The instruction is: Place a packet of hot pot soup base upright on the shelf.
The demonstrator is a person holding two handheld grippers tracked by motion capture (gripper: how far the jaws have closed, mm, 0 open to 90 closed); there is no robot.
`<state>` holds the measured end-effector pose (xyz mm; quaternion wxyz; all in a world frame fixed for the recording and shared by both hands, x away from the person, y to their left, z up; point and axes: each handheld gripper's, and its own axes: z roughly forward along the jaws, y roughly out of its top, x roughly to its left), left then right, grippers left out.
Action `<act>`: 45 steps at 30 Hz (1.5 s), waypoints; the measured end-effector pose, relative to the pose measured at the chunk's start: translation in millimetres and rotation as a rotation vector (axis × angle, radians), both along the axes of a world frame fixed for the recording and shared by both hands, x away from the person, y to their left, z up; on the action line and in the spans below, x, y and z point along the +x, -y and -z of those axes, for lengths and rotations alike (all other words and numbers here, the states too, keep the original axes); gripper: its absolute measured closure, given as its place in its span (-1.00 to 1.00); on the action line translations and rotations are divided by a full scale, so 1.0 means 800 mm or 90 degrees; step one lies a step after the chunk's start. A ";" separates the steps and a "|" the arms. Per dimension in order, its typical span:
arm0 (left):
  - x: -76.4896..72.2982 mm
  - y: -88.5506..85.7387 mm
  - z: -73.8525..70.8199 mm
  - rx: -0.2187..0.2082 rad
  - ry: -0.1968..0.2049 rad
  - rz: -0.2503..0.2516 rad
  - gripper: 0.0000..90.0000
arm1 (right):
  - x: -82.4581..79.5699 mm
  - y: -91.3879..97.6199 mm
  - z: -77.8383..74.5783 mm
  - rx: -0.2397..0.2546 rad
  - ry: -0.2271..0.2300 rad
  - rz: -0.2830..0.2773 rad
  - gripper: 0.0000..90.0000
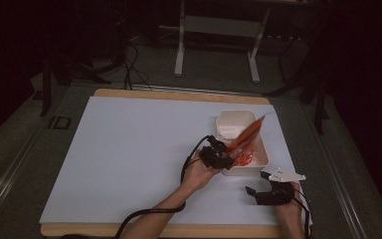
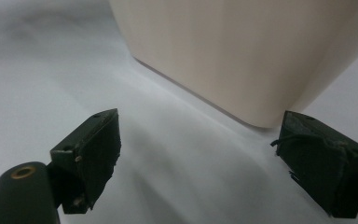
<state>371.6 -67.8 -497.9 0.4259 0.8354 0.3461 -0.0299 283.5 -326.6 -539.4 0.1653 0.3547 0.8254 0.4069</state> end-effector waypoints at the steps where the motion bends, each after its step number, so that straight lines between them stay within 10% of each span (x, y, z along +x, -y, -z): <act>1: 0.002 -0.001 0.000 -0.003 -0.007 0.000 0.73 | 0.000 0.000 0.000 -0.001 -0.003 -0.001 -0.71; 11: 0.002 -0.002 -0.011 0.007 0.006 0.029 0.33 | -0.003 -0.001 0.000 -0.012 0.002 -0.002 -0.71; 21: -0.021 -0.065 -0.043 -0.039 0.066 0.032 0.17 | -0.009 0.004 0.000 -0.023 0.002 0.006 -0.71; 36: -0.071 -0.193 0.010 0.058 0.127 -0.101 0.16 | -0.012 0.006 0.000 -0.029 -0.010 0.011 -0.71; 45: -0.071 -0.236 0.026 0.042 0.088 -0.149 0.15 | -0.014 0.010 0.001 -0.031 -0.012 0.017 -0.71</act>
